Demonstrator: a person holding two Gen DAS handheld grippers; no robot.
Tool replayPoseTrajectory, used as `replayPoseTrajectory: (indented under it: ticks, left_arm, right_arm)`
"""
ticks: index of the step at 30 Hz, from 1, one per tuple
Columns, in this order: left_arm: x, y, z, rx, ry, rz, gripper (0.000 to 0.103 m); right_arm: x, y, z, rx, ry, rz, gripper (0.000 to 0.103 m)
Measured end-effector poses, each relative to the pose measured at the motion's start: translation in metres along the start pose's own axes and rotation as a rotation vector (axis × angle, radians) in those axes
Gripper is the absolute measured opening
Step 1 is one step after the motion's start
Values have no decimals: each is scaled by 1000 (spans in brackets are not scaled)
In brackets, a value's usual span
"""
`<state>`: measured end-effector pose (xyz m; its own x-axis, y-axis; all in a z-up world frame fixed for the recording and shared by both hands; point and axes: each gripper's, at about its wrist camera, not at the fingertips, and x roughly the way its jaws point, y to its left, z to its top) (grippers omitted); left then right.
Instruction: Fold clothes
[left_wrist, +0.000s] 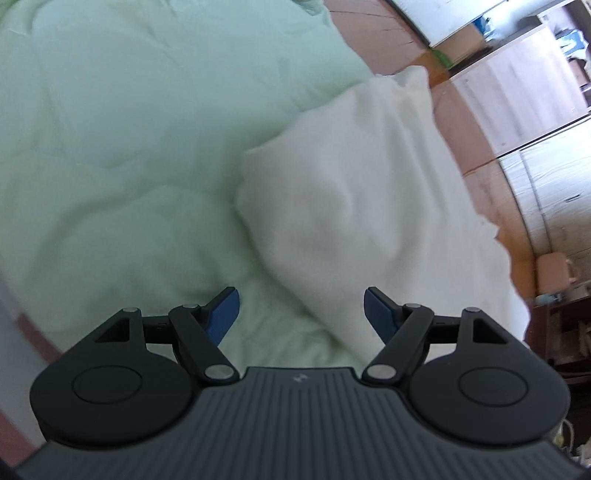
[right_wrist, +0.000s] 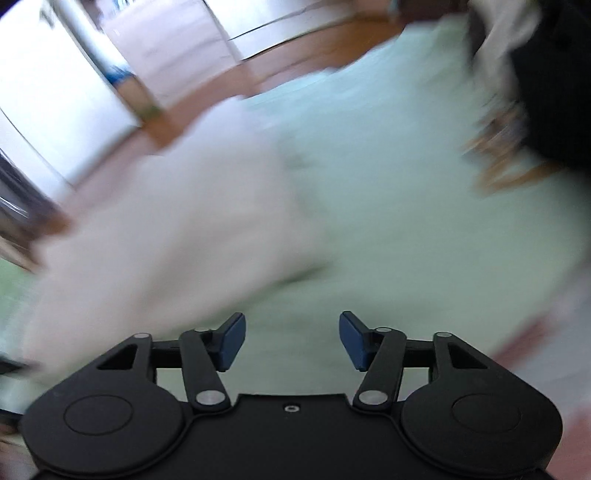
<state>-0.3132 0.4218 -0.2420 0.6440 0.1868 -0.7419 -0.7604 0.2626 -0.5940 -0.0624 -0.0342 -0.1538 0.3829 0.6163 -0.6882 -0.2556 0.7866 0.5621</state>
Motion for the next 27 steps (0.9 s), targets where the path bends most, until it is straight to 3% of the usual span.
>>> replayPoseTrajectory:
  ticks: [2, 4, 6, 7, 10, 13, 14, 15, 16, 17, 20, 23, 27]
  left_arm:
    - [8, 2, 5, -31, -39, -45, 75]
    - [15, 12, 10, -136, -33, -106, 75]
    - [20, 24, 15, -258, -16, -173, 74]
    - [21, 22, 17, -244, -23, -173, 73]
    - [24, 11, 23, -156, -55, -155, 68]
    - [31, 2, 26, -117, -74, -144, 68]
    - [33, 0, 28, -120, -76, -139, 68]
    - [34, -3, 31, -119, -76, -135, 65]
    - [33, -9, 35, -89, -72, -128, 40]
    - [32, -16, 38, -53, -67, -121, 27]
    - [21, -39, 46, 29, -88, -107, 27]
    - [8, -46, 49, 33, -125, -144, 27]
    - [16, -38, 49, -9, -106, -143, 29]
  right_arm:
    - [23, -11, 5, 151, 29, 86, 68]
    - [41, -21, 9, 293, 46, 117, 70]
    - [45, -24, 13, 407, 14, 173, 71]
    - [46, -24, 15, 436, -3, 184, 70]
    - [52, -24, 24, 419, -57, 122, 70]
    - [65, -21, 35, 373, -103, 115, 67]
    - [67, -14, 41, 302, -113, 104, 31]
    - [66, -5, 47, 215, -127, 95, 18]
    - [61, 7, 56, 114, -162, 83, 18]
    - [54, 16, 65, 60, -193, 85, 17]
    - [37, 33, 91, 20, -248, 137, 17]
    - [26, 43, 105, 24, -278, 175, 17]
    - [38, 33, 96, 74, -227, 146, 18]
